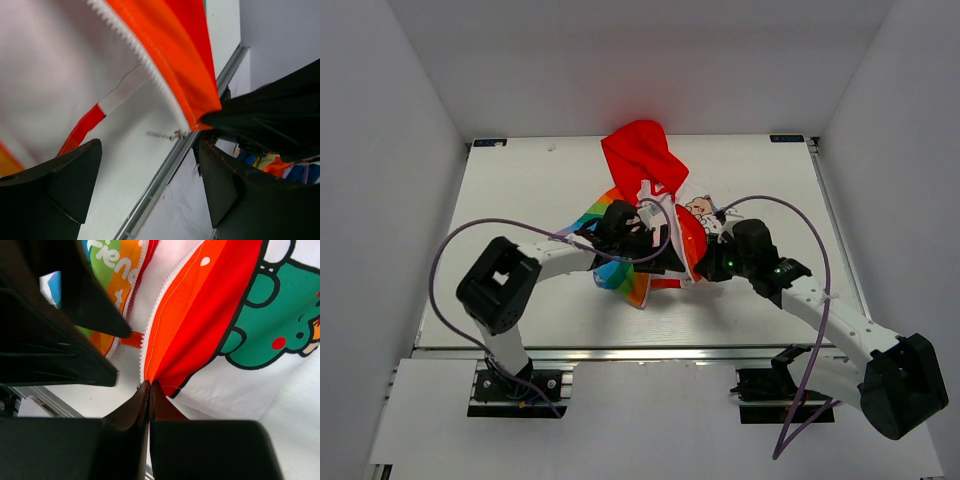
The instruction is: Zip up the jacket
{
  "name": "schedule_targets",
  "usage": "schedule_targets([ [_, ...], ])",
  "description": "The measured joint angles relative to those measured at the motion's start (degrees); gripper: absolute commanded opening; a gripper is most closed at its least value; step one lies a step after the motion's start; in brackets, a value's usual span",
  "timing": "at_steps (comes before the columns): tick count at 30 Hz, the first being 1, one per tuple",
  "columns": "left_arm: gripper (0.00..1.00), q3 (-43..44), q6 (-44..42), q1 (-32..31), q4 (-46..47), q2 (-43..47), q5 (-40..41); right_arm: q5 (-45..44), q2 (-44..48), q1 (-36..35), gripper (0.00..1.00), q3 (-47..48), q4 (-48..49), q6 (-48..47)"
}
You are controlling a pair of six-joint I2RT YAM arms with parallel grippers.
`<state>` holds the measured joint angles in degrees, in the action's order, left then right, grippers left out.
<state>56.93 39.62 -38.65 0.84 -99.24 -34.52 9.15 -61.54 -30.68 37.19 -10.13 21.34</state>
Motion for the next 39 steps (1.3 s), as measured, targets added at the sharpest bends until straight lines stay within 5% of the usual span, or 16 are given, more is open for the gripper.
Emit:
schedule_targets([
  [8, 0.57, 2.3, 7.2, -0.7, 13.0, -9.6, -6.7, 3.1, -0.1, 0.7, 0.0, -2.1, 2.7, 1.8],
  [18, 0.0, 4.0, 11.0, -1.2, 21.3, -10.2, -9.2, 4.9, -0.9, 1.1, 0.0, -2.5, 4.3, 2.5],
  [21, 0.0, 4.0, 11.3, -1.7, 22.3, -10.2, -9.5, 4.9, -1.3, 1.1, 0.01, -2.5, 4.3, 2.7],
  [22, 0.0, 4.0, 11.3, -1.9, 22.4, -10.2, -9.5, 4.9, -1.4, 1.1, 0.11, -2.5, 4.3, 2.7],
  [23, 0.0, 4.0, 11.3, -2.0, 22.5, -10.2, -9.5, 4.9, -1.4, 1.2, 0.33, -2.5, 4.3, 3.1],
  [26, 0.0, 3.7, 11.5, -2.1, 23.7, -10.2, -9.4, 4.9, -1.5, 1.4, 0.55, -2.5, 4.0, 3.9],
  [39, 0.0, 0.9, 13.9, -2.4, 27.9, -9.9, -9.4, 3.8, -0.7, 1.5, 0.58, -5.4, 3.6, 5.5],
])
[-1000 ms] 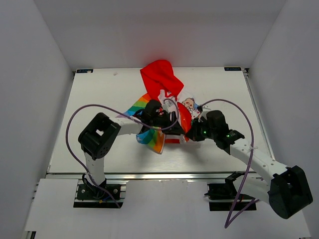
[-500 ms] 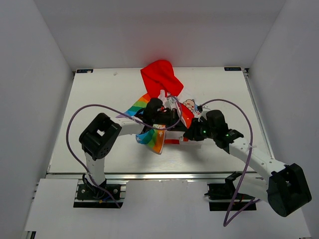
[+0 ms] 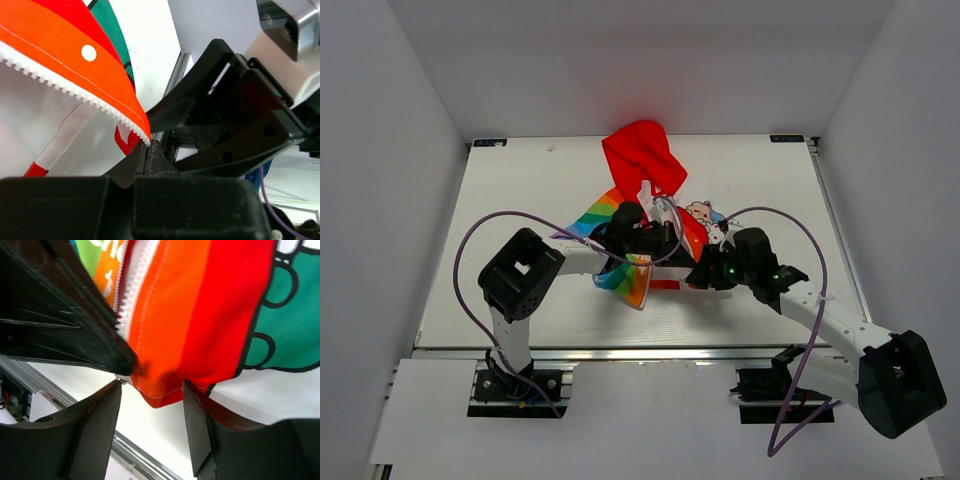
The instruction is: Zip up the jacket
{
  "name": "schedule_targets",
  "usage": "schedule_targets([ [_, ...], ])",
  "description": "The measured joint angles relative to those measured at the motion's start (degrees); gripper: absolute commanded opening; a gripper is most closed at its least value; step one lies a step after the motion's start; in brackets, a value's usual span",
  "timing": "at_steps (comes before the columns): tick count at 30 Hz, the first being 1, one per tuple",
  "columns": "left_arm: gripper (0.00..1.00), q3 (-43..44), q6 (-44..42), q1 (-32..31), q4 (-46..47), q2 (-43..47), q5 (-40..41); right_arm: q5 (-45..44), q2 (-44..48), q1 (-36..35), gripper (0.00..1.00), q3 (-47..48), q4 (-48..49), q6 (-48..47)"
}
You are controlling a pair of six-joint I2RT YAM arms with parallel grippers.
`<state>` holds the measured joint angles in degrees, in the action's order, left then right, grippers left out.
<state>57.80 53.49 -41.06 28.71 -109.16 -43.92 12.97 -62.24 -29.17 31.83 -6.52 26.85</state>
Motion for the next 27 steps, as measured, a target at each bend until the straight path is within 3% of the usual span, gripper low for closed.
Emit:
schedule_targets([
  [14, 0.0, -3.0, 3.6, -0.1, 4.7, 0.4, 0.0, 2.6, 1.9, 0.7, 0.56, -4.7, 6.7, -0.4],
  [17, 0.0, -3.0, 4.0, -0.2, 5.0, 0.5, 0.0, 3.7, 1.7, 0.7, 0.51, -5.4, 9.5, -0.5],
  [21, 0.0, -3.0, 4.6, -0.4, 5.7, 0.5, 0.0, 4.3, 1.6, 0.7, 0.36, -5.7, 10.9, -0.8],
  [27, 0.0, -3.0, 5.0, -0.4, 5.5, 0.5, 1.2, 5.4, 1.6, 0.8, 0.44, -5.7, 11.2, -1.7],
])
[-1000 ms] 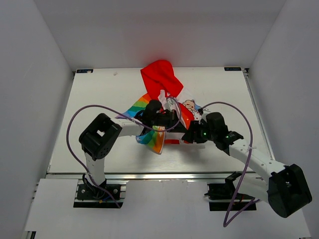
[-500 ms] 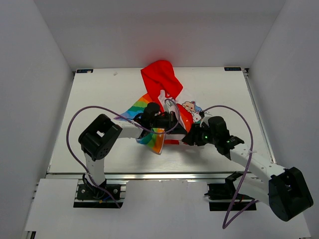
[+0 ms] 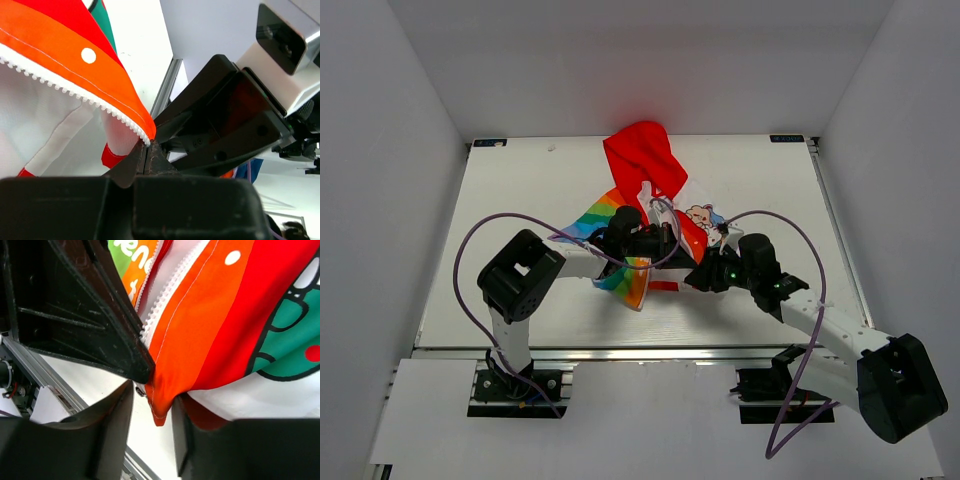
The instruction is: Zip up the jacket
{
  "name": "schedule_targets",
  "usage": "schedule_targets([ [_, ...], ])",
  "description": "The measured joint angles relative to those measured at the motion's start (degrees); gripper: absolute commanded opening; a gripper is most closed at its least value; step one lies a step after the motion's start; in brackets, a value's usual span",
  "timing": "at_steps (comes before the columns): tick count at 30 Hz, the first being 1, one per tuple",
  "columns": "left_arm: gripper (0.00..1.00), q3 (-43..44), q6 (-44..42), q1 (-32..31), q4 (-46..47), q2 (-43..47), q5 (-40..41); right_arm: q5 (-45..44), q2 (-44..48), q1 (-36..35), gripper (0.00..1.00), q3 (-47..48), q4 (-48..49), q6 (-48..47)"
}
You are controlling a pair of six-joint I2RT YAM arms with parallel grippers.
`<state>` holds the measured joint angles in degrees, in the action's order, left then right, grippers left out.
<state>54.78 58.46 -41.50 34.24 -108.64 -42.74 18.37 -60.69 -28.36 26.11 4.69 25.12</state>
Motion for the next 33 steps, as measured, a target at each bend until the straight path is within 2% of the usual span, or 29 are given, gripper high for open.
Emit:
schedule_targets([
  [5, 0.0, 0.0, 0.1, 0.0, -0.8, 0.0, 1.1, 1.6, 0.7, 0.0, 0.48, -0.7, -0.2, -0.4],
  [6, 0.0, 0.0, 0.1, 0.0, -1.0, 0.0, 1.4, 1.9, 0.9, 0.0, 0.41, -0.9, -0.3, -0.4],
  [8, 0.0, 0.0, 0.1, 0.0, -1.1, 0.0, 1.8, 2.4, 1.2, 0.1, 0.36, -1.0, -0.2, -0.6],
  [17, 0.0, 0.0, -0.4, 0.0, -2.4, 0.8, 2.9, 2.8, 1.5, 0.1, 0.35, -1.5, -0.2, -0.5],
  [20, 0.0, 0.0, -0.9, 0.0, -2.9, 1.1, 3.2, 2.8, 1.8, 0.1, 0.39, -1.5, -0.3, -0.2],
  [25, 0.0, 0.0, -1.7, 0.0, -3.7, 1.3, 3.4, 2.8, 2.1, 0.1, 0.19, -1.5, -0.3, -0.1],
  [26, 0.0, 0.0, -1.7, 0.0, -3.8, 1.3, 3.4, 2.8, 2.1, 0.2, 0.14, -1.5, -0.3, 0.0],
  [27, 0.0, 0.0, -1.8, 0.0, -3.8, 1.3, 3.4, 2.8, 2.1, 0.2, 0.02, -1.5, -0.3, -0.1],
  [33, 0.0, 0.0, -2.3, 0.0, -4.1, 1.3, 3.3, 2.9, 1.8, 0.2, 0.0, -1.5, -0.2, 0.2],
])
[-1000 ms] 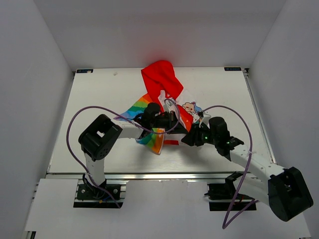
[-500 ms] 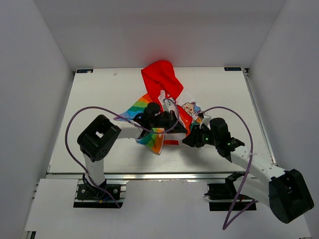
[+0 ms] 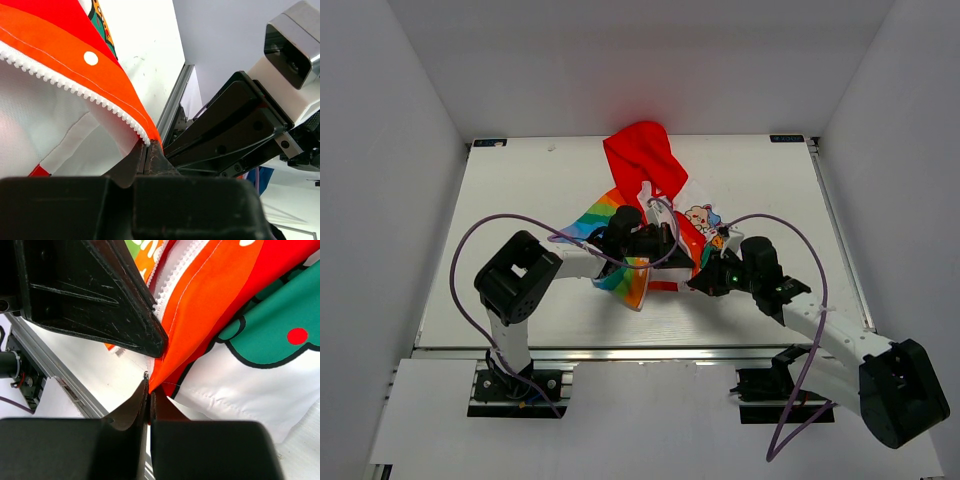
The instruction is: Zip up the jacket
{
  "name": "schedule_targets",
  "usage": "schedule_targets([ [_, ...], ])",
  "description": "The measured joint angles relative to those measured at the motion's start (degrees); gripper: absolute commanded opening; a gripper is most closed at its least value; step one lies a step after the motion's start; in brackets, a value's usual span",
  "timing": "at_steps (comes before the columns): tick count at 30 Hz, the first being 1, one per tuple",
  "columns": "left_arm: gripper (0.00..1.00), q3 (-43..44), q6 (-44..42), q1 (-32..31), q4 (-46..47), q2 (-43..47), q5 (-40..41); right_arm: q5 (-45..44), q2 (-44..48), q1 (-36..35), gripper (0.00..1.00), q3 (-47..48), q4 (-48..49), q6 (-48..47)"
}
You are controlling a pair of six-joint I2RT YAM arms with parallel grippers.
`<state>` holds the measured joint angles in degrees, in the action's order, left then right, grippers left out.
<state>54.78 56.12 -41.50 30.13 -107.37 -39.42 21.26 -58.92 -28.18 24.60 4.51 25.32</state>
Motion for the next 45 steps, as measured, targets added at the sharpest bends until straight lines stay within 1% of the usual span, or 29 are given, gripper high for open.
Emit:
schedule_targets([
  [1, 0.03, 0.0, -0.2, 0.0, -0.2, 0.0, 0.0, 0.0, -0.1, 0.0, 0.0, 0.0, 0.0, 0.0],
  [2, 0.13, 0.1, -0.5, 0.0, -0.7, 0.0, 0.0, 0.0, -0.1, 0.0, 0.0, 0.0, -0.1, 0.0],
  [3, 0.25, 0.5, -1.0, 0.0, -1.8, 0.0, 0.0, -0.1, -0.1, 0.0, 0.0, 0.0, -0.1, 0.0],
  [4, 0.41, 1.0, -2.0, 0.0, -3.4, 0.1, 0.0, -0.2, 0.0, 0.0, 0.0, 0.0, -0.2, 0.0],
  [5, 0.67, 1.6, -3.1, 0.0, -5.2, 0.3, 0.1, -0.4, 0.0, 0.0, 0.0, 0.0, -0.4, 0.1],
  [8, 0.91, 2.6, -7.1, -0.1, -14.0, 2.7, 1.9, -1.7, 0.7, 0.0, 0.0, 0.1, -1.7, 0.2],
  [9, 0.98, 2.7, -8.6, -0.1, -18.2, 4.2, 3.3, -2.0, 0.9, 0.1, 0.0, 0.2, -2.2, 0.1],
  [11, 0.98, 2.8, -12.2, -0.2, -27.1, 8.2, 7.1, -2.4, 1.4, 0.1, 0.0, 0.4, -3.6, 0.0],
  [14, 0.98, 4.0, -16.5, -0.3, -40.7, 14.4, 15.5, -3.3, 2.4, 0.1, 0.0, 0.6, -6.1, -0.3],
  [17, 0.98, 5.9, -19.6, -0.3, -51.3, 18.2, 23.2, -4.2, 3.1, 0.1, 0.0, 0.9, -8.3, -0.7],
  [18, 0.96, 6.0, -20.3, -0.3, -53.7, 18.8, 25.2, -4.5, 3.2, 0.1, 0.0, 0.9, -8.8, -0.8],
  [19, 0.89, 6.0, -20.8, -0.3, -55.7, 19.0, 26.7, -4.8, 3.2, 0.1, 0.0, 0.9, -9.2, -1.0],
  [21, 0.82, 5.5, -21.9, -0.2, -58.8, 18.4, 28.7, -5.1, 3.2, 0.1, 0.0, 1.0, -10.0, -1.3],
  [24, 0.81, 4.4, -23.5, -0.5, -61.8, 16.3, 30.2, -5.5, 2.7, 0.1, 0.0, 1.3, -10.9, -1.6],
  [28, 0.76, 3.4, -25.1, -1.2, -63.6, 14.8, 31.9, -5.9, 2.0, 0.1, 0.0, 1.5, -11.3, -1.7],
  [33, 0.76, 3.0, -26.3, -2.1, -63.9, 14.6, 34.4, -6.4, 1.9, 0.1, 0.0, 1.5, -11.7, -1.8],
  [36, 0.73, 2.9, -26.6, -2.7, -63.9, 13.2, 35.0, -6.7, 1.9, 0.1, 0.0, 1.5, -11.8, -1.8],
  [40, 0.73, 2.9, -26.3, -4.4, -64.1, 10.4, 38.0, -7.3, 2.1, 0.1, 0.0, 1.5, -11.8, -1.8],
  [45, 0.72, 3.1, -25.3, -6.7, -64.0, 10.2, 41.6, -7.8, 2.7, 0.1, 0.0, 1.5, -12.1, -1.7],
])
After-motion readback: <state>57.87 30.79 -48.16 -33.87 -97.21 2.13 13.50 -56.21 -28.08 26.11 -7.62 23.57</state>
